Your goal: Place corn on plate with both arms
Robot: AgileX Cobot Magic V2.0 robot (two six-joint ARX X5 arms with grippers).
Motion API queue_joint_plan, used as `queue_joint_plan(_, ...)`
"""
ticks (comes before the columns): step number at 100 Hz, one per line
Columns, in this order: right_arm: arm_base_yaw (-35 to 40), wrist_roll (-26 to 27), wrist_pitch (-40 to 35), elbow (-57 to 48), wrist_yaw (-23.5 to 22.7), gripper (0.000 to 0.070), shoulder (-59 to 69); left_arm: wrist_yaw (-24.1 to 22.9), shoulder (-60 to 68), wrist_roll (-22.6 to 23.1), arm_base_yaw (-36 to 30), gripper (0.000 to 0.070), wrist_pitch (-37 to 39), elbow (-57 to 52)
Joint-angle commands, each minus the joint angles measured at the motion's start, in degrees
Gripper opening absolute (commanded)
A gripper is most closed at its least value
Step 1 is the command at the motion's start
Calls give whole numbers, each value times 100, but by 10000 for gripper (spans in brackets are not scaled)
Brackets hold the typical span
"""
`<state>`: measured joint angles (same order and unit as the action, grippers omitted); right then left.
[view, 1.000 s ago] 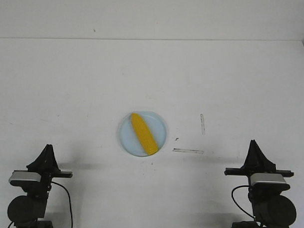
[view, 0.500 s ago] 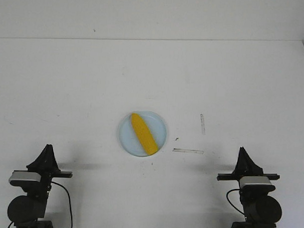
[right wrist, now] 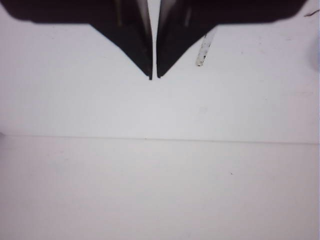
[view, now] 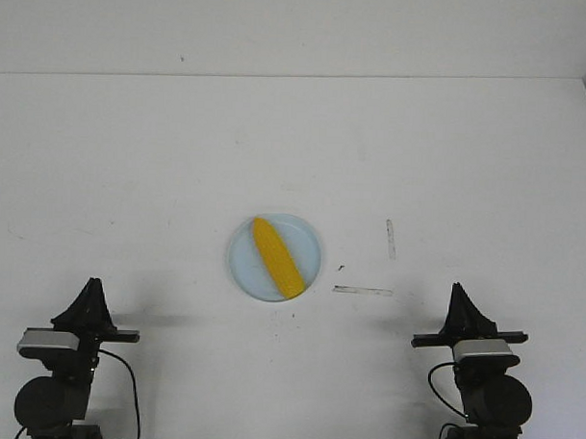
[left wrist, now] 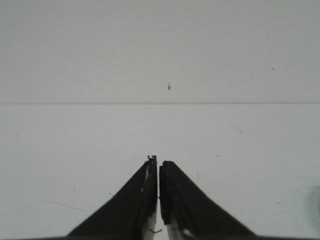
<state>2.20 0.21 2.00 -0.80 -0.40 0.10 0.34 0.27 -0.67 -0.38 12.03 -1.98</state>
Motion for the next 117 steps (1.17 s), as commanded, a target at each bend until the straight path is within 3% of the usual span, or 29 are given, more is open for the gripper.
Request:
queue_joint_plan(1, -2, 28, 52, 9, -4, 15, -2, 11, -9, -15, 0, 1, 92, 125)
queue_joint_plan(117, 4, 35, 188, 7, 22, 15, -2, 11, -9, -15, 0, 1, 92, 125)
